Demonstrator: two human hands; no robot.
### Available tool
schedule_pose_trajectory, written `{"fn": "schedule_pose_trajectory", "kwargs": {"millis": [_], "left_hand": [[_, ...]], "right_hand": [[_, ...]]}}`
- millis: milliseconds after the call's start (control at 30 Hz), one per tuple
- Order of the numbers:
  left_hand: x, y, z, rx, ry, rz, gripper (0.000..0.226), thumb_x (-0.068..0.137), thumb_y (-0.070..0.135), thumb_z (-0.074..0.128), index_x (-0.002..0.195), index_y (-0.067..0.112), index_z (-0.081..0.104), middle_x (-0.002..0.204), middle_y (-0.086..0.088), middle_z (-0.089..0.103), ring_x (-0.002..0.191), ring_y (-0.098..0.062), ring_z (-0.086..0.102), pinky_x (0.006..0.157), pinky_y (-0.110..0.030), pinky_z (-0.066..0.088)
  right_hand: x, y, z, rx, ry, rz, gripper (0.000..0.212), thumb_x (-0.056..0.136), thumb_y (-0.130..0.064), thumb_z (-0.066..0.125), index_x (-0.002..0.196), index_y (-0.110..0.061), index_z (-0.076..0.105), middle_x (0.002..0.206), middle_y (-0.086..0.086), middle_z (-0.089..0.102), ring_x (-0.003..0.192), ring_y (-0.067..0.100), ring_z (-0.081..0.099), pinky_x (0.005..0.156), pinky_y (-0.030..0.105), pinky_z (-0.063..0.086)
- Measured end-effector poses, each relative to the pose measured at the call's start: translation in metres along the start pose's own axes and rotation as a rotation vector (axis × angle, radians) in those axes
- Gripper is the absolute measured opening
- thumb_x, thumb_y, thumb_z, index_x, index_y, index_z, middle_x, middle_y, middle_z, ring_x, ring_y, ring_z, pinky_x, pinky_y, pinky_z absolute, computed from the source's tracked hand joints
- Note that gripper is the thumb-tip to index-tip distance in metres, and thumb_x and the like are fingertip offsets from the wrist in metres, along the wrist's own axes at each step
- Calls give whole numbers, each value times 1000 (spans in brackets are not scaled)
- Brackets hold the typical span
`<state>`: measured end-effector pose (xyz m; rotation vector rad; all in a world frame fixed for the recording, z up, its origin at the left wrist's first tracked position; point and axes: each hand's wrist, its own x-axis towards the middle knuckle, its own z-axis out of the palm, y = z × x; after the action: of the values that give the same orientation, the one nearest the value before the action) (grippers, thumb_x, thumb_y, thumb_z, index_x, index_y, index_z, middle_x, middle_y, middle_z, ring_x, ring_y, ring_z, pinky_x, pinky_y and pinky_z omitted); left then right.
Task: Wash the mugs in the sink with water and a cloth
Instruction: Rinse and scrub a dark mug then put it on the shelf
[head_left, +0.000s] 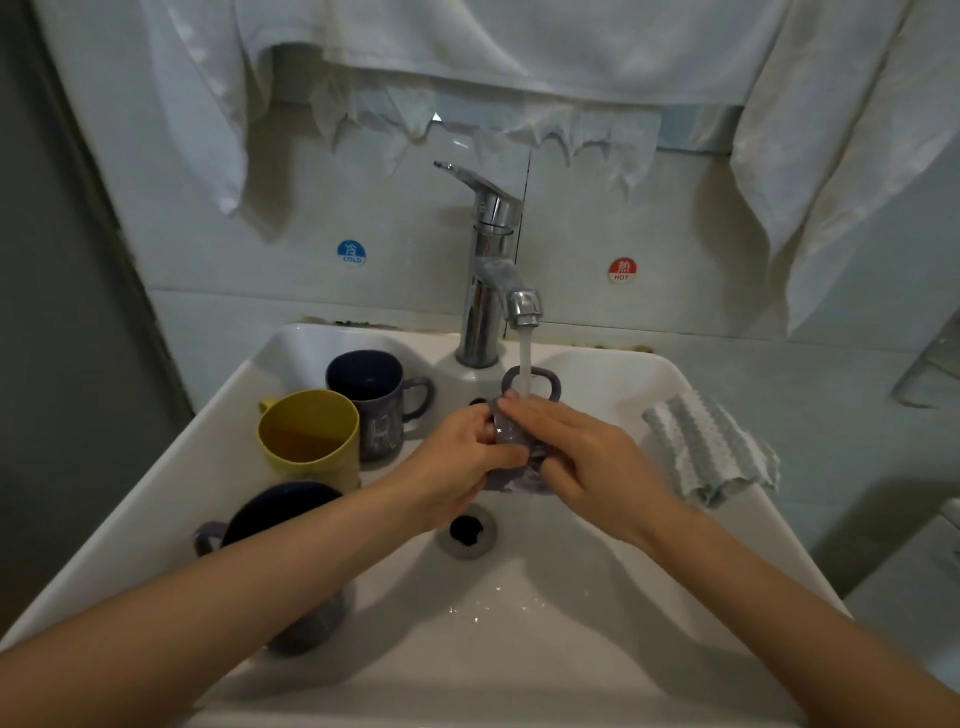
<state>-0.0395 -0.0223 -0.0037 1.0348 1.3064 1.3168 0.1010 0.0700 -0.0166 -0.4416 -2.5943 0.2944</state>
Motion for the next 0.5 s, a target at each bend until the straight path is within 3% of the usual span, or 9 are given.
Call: {"fn": "schedule_pose_trajectory", "kwargs": {"millis": [100, 233, 400, 500], "left_hand": [[1, -3, -1, 13, -4, 8, 36, 85, -10, 54, 119, 3, 53, 106, -15, 67, 99, -26, 66, 89, -38, 54], [1, -3, -2, 10, -5, 18, 36, 86, -11, 51, 118, 3, 54, 107, -15, 66, 97, -25, 67, 80, -31, 57], [3, -5, 0, 35, 10, 7, 36, 83, -12, 54, 115, 4, 55, 103, -15, 68, 96, -25, 67, 85, -33, 55], [4, -5, -2, 24, 22, 0, 37, 82, -14, 53, 115, 3, 56, 102, -16, 68, 96, -26, 67, 86, -34, 55]], "right_hand": [[-2, -3, -2, -11, -20, -38, 61, 79, -24, 34, 140, -30, 41, 144, -14, 38, 128, 11, 45, 102, 23, 40], [-2, -3, -2, -83, -75, -124, 53, 82, -24, 36, 132, -28, 53, 145, -3, 43, 124, 18, 51, 96, 22, 40], [2, -5, 0, -114, -71, -27, 59, 83, -14, 50, 139, -29, 43, 146, -6, 42, 122, 19, 52, 93, 28, 46], [3, -6, -1, -107, -80, -13, 61, 80, -11, 53, 138, -28, 45, 144, -6, 44, 122, 18, 53, 94, 17, 36]]}}
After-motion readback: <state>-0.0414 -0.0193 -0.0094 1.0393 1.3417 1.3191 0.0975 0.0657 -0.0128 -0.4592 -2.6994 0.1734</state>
